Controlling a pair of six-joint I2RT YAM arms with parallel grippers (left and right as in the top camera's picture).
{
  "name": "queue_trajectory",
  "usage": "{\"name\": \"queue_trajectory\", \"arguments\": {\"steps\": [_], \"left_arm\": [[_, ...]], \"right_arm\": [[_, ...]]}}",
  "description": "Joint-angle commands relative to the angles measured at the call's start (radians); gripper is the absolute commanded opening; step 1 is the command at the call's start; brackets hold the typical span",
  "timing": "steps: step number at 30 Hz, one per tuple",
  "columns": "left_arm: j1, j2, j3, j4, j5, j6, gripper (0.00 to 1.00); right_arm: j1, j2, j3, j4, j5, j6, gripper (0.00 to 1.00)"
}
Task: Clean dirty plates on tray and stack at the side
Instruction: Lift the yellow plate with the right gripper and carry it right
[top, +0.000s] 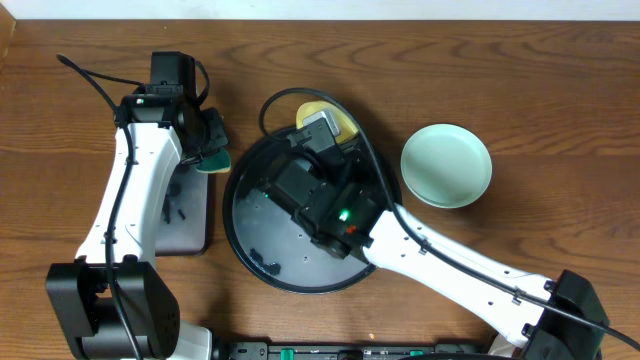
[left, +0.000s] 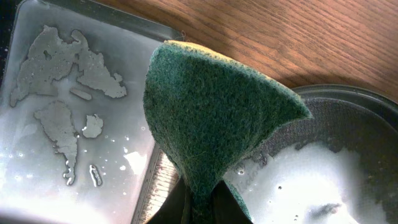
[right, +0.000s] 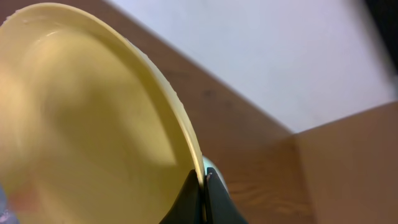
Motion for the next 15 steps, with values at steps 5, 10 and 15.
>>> {"name": "queue_trajectory", "arguments": {"steps": [5, 10, 15], "left_arm": [[0.003, -0.001, 0.019, -0.005, -0.005, -0.01, 0.07], [0.003, -0.001, 0.019, -0.011, -0.005, -0.01, 0.07], [0.003, -0.001, 0.019, -0.018, -0.006, -0.009, 0.07]], "right_arm": [[0.046, -0.03, 0.008, 0.014, 0.301, -0.007, 0.01], [0.047, -0.03, 0.008, 0.015, 0.263, -0.006, 0.01], [0.04, -0.03, 0.008, 0.005, 0.103, -0.006, 0.01]]}}
